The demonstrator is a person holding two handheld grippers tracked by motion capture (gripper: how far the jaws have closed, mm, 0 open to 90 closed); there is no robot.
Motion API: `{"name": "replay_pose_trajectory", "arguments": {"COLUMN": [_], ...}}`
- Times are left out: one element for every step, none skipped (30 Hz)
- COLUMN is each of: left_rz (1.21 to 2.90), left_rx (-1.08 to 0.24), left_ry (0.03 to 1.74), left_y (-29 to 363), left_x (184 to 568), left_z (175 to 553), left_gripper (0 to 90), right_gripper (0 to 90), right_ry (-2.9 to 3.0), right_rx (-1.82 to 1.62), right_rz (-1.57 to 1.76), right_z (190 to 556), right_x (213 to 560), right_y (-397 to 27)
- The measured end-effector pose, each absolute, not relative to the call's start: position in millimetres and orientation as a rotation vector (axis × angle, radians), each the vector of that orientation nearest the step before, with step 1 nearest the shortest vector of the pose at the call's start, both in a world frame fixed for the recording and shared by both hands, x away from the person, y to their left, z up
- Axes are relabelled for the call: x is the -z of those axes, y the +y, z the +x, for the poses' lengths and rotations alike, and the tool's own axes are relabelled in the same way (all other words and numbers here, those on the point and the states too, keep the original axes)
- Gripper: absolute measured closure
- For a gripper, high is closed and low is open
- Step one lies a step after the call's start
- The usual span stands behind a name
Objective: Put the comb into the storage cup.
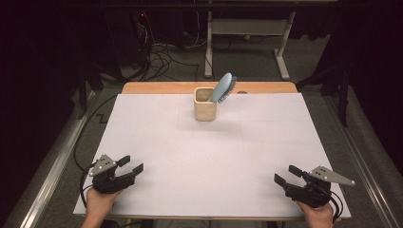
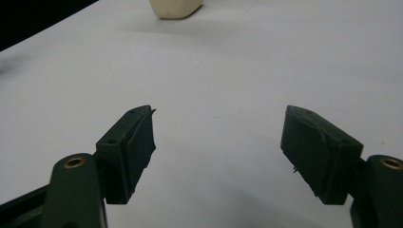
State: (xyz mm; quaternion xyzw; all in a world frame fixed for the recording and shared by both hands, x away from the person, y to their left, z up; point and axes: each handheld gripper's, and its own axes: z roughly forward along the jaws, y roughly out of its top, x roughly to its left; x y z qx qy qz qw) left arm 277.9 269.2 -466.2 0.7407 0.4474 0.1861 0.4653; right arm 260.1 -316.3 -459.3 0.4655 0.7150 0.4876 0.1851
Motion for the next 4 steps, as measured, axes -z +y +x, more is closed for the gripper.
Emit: {"name": "replay_pose_trajectory", "arguments": {"left_rz": [1.819,1.818,1.818,1.816], "left_rx": [-0.457,-0.457,-0.457,-0.459], "left_ry": [1.099,1.099,1.099,1.099], "left_y": [269.2,269.3,269.3,269.2], "left_x": [466.2,466.2,466.1,466.0], "left_z": [278.0,278.0,278.0,277.9], "left_gripper": [35.4,35.4,35.4,35.5], "right_gripper": [27.5,27.5,27.5,27.4], "right_ry": [2.015,2.015,2.015,2.015], "right_rx": [-1.376,-1.377,-1.377,-1.377], "right_rz": [1.311,1.312,1.311,1.311], "right_z": [260.3,260.4,260.7,260.9], "right_x": [459.4,459.5,459.6,459.6], "right_y": [-316.5,-316.5,-316.7,-316.7]}}
